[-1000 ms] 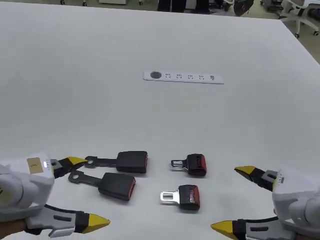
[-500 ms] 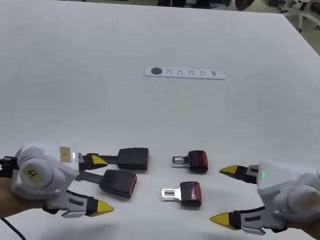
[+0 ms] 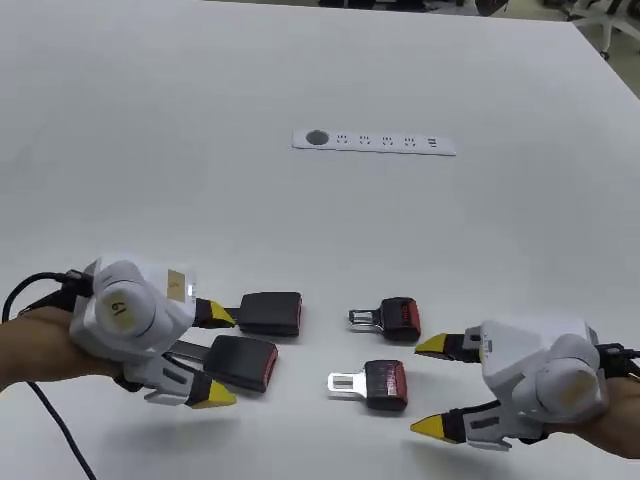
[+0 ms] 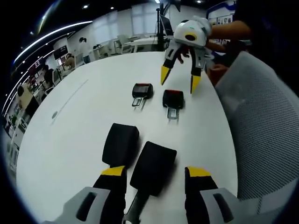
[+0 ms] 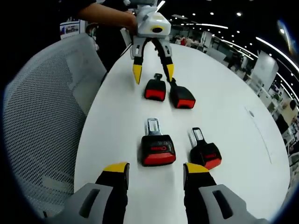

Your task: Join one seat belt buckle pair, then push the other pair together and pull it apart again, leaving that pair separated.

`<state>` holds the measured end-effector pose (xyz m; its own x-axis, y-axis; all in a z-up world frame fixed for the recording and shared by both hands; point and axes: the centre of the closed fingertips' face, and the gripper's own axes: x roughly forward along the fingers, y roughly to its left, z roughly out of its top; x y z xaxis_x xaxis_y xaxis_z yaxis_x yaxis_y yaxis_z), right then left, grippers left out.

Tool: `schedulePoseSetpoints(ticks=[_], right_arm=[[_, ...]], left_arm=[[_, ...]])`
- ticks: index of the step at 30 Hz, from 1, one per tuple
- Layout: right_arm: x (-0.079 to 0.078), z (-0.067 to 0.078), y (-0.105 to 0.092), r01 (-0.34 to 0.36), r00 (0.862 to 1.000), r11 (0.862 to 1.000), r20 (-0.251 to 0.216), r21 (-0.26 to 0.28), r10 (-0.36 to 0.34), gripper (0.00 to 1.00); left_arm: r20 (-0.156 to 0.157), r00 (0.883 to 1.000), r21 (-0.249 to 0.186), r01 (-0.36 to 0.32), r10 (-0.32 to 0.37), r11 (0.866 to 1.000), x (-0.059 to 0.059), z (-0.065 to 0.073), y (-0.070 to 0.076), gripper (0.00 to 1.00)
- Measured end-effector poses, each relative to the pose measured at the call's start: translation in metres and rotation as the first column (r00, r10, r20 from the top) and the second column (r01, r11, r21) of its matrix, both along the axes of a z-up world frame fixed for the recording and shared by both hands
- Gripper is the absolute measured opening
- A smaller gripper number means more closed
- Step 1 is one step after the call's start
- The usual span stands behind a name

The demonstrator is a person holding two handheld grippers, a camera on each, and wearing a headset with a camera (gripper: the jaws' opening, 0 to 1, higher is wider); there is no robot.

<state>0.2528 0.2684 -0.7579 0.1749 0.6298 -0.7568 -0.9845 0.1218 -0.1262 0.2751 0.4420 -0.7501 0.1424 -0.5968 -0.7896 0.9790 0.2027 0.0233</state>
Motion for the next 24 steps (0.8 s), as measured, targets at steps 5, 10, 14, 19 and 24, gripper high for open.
schedulePoseSetpoints(ticks=[5,10,14,19,24], right_arm=[[0.004,-0.004,0.004,-0.026,1.000,1.000,-0.007,-0.009,0.026,0.41],[0.005,-0.007,0.009,-0.044,0.999,0.999,-0.027,-0.011,0.043,0.37],[0.006,-0.010,0.012,-0.058,0.997,0.998,-0.043,-0.011,0.057,0.36],[0.006,-0.011,0.016,-0.051,0.997,0.999,-0.056,0.000,0.051,0.32],[0.006,-0.013,0.018,-0.047,0.997,0.999,-0.067,0.004,0.048,0.31]], left_arm=[[-0.026,0.999,0.023,0.036,-0.035,0.999,0.003,-0.006,-0.002,0.48],[-0.048,0.996,0.052,0.078,-0.075,0.996,0.004,-0.011,0.000,0.47],[-0.065,0.992,0.070,0.109,-0.105,0.991,0.003,-0.013,0.001,0.44],[-0.080,0.991,0.079,0.109,-0.103,0.991,0.003,-0.013,0.001,0.41],[-0.082,0.992,0.076,0.104,-0.098,0.992,0.005,-0.015,0.003,0.37]])
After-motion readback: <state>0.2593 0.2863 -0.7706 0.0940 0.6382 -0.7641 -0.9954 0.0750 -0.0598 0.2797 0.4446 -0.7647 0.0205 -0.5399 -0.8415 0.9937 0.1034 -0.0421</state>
